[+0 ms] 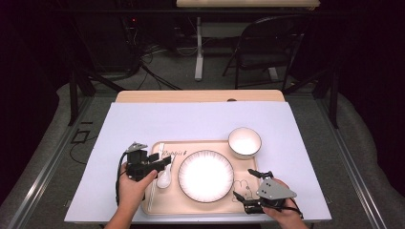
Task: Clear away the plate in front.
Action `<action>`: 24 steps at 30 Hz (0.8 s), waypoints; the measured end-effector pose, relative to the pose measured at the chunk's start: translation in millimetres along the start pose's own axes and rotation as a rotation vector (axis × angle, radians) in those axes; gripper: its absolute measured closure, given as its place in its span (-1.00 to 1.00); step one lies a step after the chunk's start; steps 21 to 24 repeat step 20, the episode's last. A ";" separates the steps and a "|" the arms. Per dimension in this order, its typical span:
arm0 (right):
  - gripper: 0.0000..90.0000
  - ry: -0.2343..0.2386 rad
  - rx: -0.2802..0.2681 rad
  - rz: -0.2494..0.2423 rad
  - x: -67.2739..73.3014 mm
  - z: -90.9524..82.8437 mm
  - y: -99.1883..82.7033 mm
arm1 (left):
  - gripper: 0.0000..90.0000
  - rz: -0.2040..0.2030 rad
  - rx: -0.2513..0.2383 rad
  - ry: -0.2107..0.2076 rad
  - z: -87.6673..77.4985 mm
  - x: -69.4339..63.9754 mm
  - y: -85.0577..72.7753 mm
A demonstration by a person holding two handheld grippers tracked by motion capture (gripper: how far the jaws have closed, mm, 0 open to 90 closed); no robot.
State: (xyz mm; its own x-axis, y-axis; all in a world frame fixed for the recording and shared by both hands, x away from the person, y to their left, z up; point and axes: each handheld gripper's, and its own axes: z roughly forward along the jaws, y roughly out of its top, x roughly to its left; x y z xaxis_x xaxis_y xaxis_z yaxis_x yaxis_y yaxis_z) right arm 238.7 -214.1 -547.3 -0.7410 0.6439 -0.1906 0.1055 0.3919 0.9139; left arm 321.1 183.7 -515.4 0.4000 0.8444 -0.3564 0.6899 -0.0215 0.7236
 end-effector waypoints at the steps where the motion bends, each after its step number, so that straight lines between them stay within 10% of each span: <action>1: -0.69 0.001 0.000 0.000 -0.1 -0.1 0.0 | -0.10 0.004 -0.002 0.003 -0.8 1.3 -1.7; 24: -0.69 -0.007 0.007 -0.001 -1.1 0.4 -1.3 | -0.13 -0.043 -0.076 0.030 -13.9 21.4 -23.5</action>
